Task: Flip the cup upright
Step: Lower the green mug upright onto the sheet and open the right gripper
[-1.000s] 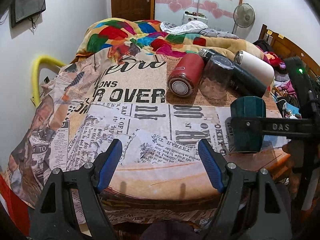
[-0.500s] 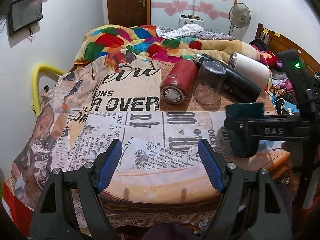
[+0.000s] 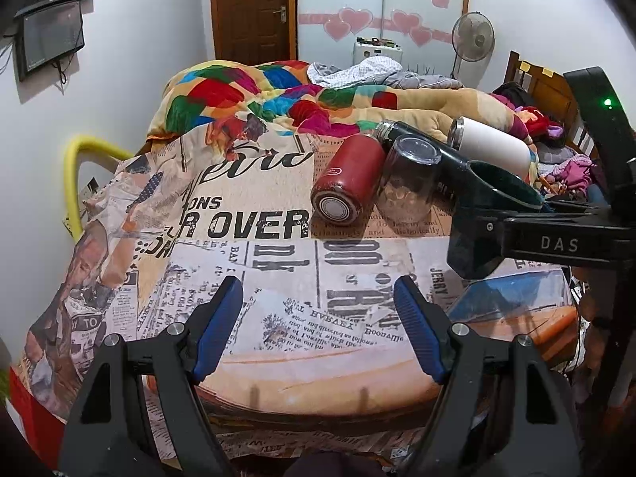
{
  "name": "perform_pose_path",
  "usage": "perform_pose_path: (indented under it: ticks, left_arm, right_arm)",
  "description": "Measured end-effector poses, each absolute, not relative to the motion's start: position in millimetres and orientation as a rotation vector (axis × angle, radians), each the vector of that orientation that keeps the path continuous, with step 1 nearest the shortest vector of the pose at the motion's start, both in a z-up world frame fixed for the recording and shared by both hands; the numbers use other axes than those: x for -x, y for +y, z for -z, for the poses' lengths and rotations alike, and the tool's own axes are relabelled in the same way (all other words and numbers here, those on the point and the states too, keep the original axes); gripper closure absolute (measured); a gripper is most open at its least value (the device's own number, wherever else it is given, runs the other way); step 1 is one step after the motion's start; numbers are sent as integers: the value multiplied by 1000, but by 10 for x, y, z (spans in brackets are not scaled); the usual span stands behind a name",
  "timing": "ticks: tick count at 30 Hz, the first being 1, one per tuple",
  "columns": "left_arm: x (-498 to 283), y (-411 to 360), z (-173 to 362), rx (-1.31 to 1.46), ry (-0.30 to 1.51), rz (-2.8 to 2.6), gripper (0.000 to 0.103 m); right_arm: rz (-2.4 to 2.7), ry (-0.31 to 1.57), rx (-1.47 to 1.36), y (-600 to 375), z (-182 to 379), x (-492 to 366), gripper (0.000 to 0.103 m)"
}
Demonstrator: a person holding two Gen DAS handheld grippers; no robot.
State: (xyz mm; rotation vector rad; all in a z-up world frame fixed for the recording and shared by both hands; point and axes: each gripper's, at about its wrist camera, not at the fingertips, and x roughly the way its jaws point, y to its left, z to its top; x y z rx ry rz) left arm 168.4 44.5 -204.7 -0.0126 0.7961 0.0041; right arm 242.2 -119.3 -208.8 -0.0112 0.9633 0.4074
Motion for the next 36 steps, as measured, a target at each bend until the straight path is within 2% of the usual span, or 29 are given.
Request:
perform_pose_path:
  ticks: [27, 32, 36]
  left_arm:
    - [-1617, 464, 1943, 19, 781, -24, 26]
    - [-1525, 428, 1773, 24, 749, -19, 26]
    - [-1405, 363, 1532, 38, 699, -5, 26]
  right_arm:
    - [-413, 1025, 134, -1043, 2371, -2275, 29]
    - [-441, 1032, 103, -1158, 2263, -2146, 29]
    - [-443, 950, 95, -1308, 1939, -1924, 29]
